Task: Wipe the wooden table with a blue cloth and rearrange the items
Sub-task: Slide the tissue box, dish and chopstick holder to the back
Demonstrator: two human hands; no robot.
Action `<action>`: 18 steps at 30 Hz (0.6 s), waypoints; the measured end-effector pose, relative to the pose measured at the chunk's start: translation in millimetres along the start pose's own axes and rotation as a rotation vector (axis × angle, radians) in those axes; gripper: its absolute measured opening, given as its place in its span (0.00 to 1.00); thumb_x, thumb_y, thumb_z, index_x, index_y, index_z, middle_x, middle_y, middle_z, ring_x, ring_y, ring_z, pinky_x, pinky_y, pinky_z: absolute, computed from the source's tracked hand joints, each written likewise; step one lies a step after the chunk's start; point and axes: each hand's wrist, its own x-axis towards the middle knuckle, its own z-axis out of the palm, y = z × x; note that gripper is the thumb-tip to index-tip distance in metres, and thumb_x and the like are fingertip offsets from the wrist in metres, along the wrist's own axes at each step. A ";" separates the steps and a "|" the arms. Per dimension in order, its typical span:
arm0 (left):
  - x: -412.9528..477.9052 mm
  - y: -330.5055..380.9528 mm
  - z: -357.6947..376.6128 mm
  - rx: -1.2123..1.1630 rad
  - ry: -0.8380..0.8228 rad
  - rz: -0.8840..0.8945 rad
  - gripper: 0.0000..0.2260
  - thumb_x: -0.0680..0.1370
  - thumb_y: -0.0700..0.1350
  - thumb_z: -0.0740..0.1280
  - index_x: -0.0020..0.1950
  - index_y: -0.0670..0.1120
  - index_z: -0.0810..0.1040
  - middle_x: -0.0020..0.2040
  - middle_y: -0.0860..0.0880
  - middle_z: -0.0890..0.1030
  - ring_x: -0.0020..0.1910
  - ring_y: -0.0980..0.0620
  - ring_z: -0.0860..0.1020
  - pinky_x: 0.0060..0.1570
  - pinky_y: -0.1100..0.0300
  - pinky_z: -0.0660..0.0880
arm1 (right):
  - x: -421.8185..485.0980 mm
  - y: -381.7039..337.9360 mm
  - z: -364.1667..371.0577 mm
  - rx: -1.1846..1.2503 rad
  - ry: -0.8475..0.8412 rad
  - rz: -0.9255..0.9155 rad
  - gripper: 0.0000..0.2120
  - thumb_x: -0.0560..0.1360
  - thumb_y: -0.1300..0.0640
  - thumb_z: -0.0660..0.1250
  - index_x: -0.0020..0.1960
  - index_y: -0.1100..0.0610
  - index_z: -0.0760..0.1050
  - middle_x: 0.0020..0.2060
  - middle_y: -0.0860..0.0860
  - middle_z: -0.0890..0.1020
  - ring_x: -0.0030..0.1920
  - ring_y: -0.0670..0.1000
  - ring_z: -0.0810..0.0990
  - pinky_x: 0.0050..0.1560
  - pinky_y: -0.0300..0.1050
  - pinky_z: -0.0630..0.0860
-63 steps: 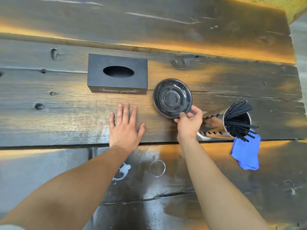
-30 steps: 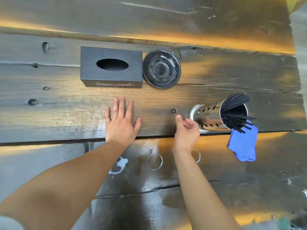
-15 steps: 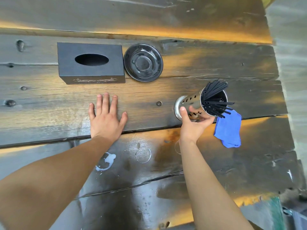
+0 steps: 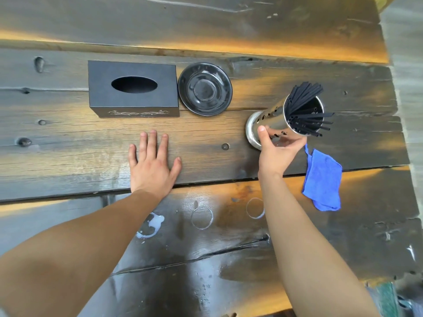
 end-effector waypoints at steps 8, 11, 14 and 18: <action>1.1 1.0 1.5 0.021 -0.004 0.001 0.33 0.82 0.65 0.51 0.84 0.51 0.55 0.85 0.45 0.53 0.84 0.45 0.46 0.79 0.41 0.41 | 50.6 -10.4 56.4 -0.019 -0.099 -0.011 0.47 0.63 0.57 0.83 0.76 0.54 0.62 0.60 0.45 0.80 0.60 0.39 0.81 0.65 0.35 0.76; 1.0 0.3 2.3 0.025 -0.005 0.001 0.33 0.82 0.65 0.52 0.84 0.51 0.55 0.85 0.45 0.53 0.84 0.45 0.46 0.80 0.40 0.42 | 61.0 -10.7 71.5 -0.013 -0.129 -0.004 0.47 0.64 0.57 0.83 0.76 0.54 0.62 0.63 0.48 0.80 0.62 0.41 0.81 0.68 0.39 0.76; 0.9 0.5 1.9 0.022 0.001 0.001 0.33 0.82 0.64 0.53 0.84 0.51 0.55 0.85 0.45 0.54 0.84 0.44 0.47 0.79 0.41 0.42 | 67.3 -10.4 82.8 -0.006 -0.152 -0.005 0.47 0.64 0.58 0.82 0.77 0.54 0.61 0.64 0.48 0.79 0.62 0.40 0.81 0.67 0.38 0.76; 1.1 0.2 1.8 0.031 -0.005 0.002 0.33 0.82 0.65 0.52 0.85 0.51 0.55 0.85 0.45 0.53 0.84 0.45 0.46 0.80 0.41 0.42 | 72.8 -7.6 91.1 0.002 -0.171 0.008 0.47 0.64 0.57 0.82 0.76 0.53 0.61 0.63 0.45 0.79 0.58 0.31 0.79 0.59 0.24 0.73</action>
